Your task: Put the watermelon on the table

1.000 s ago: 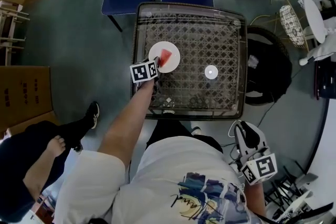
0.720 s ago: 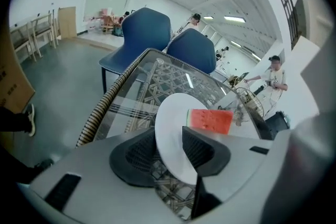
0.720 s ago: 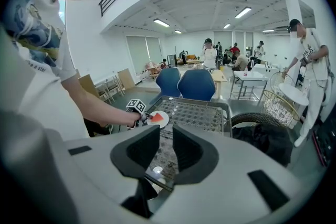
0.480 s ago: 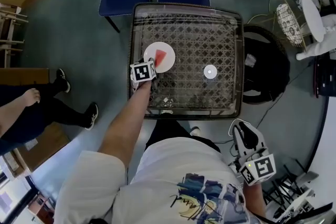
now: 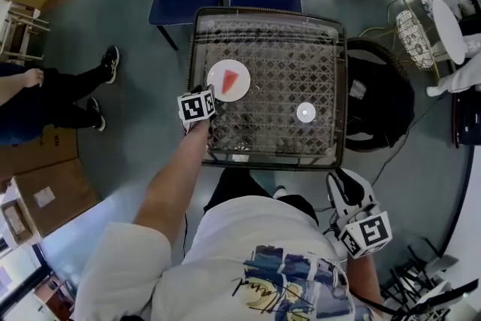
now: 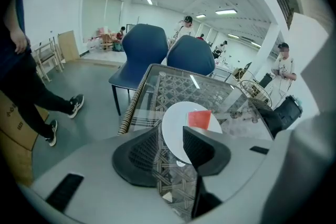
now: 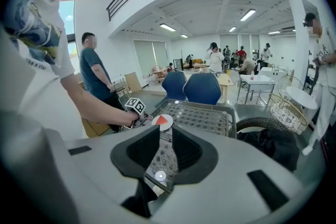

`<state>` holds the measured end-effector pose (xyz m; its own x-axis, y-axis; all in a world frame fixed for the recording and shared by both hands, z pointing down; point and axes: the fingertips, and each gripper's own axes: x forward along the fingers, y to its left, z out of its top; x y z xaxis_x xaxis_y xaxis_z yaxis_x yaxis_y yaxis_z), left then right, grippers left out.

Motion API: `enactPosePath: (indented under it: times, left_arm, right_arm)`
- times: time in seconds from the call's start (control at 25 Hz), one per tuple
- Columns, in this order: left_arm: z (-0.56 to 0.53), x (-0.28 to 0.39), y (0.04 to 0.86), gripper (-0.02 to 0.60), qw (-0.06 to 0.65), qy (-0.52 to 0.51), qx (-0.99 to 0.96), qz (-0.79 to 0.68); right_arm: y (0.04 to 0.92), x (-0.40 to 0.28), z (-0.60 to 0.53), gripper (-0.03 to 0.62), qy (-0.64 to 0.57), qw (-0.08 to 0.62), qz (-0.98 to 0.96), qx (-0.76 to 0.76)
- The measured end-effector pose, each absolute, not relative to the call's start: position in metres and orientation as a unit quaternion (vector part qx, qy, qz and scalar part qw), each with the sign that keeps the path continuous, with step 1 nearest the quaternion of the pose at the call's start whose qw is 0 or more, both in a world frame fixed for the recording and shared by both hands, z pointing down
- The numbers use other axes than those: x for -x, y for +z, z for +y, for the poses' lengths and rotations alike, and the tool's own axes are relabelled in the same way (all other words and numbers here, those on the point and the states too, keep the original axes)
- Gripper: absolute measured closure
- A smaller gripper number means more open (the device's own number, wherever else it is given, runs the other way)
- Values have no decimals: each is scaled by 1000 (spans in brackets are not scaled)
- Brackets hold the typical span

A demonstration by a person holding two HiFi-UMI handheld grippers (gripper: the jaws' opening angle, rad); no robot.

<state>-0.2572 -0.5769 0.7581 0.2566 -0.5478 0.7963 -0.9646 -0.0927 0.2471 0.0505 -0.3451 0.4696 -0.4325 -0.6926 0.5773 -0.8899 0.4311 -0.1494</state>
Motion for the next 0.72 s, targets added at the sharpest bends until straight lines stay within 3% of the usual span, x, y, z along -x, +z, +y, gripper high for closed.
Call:
enactPosePath:
  times: [0.2, 0.36, 0.44, 0.72]
  left_arm:
    - [-536, 247, 701, 441, 377, 226, -709, -552]
    - [-475, 235, 659, 542, 371, 207, -719, -550]
    - [-436, 225, 637, 572, 376, 189, -723, -547]
    - [-271, 125, 543, 572, 355, 142, -792, -476]
  right_arm:
    - [458, -63, -338, 517, 184, 209, -849, -449]
    - [452, -71, -309, 519, 170, 206, -876, -402]
    - [448, -75, -290, 550, 158, 204, -892, -370]
    - [455, -108, -201, 583, 126, 199, -931, -279]
